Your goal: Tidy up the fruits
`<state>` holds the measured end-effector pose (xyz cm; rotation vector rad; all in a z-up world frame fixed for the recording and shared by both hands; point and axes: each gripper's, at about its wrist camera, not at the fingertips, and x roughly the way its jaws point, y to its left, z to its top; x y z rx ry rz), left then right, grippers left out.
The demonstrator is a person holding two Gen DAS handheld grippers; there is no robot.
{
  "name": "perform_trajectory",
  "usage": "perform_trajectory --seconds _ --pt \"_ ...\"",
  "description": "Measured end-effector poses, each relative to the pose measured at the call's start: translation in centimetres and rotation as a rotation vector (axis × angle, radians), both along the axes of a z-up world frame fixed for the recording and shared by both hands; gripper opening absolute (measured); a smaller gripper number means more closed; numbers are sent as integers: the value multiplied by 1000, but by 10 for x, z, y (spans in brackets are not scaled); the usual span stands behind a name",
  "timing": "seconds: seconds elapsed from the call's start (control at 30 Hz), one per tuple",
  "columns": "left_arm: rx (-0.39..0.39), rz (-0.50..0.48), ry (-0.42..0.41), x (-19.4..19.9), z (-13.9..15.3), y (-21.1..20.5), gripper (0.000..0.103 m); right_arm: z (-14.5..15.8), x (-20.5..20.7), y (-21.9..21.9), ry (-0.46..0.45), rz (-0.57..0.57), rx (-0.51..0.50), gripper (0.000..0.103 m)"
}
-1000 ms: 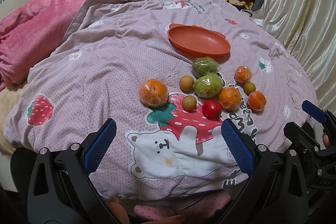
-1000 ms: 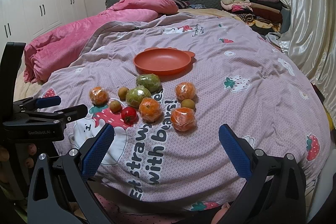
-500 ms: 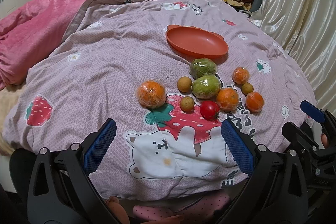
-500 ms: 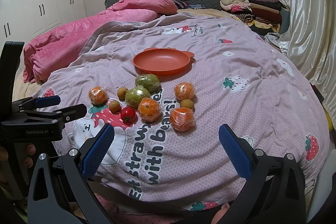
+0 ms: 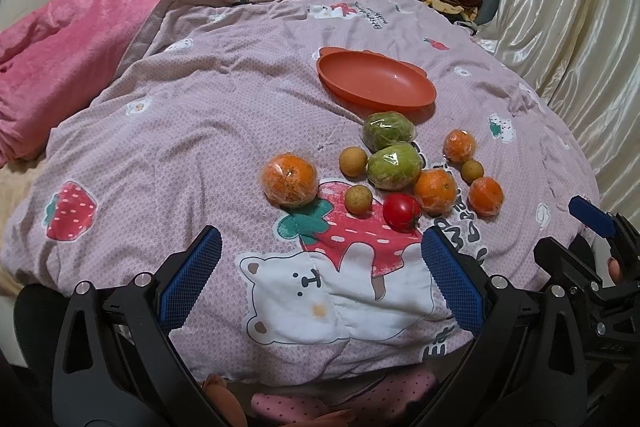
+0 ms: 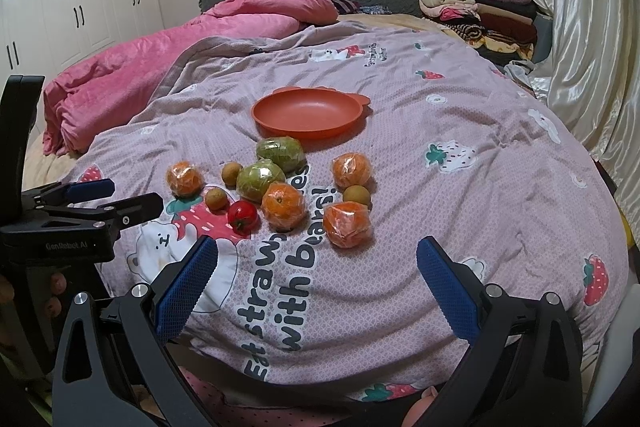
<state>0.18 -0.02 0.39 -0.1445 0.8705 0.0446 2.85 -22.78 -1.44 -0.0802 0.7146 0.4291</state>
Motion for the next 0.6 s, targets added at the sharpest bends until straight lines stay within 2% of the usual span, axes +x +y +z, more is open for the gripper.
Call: perform_trajectory --seconds 0.27,0.6 --pt "-30 20 31 8 -10 17 94 -7 7 1 16 -13 -13 99" --pt "-46 -7 70 25 -23 34 94 -18 19 3 43 -10 -26 99"
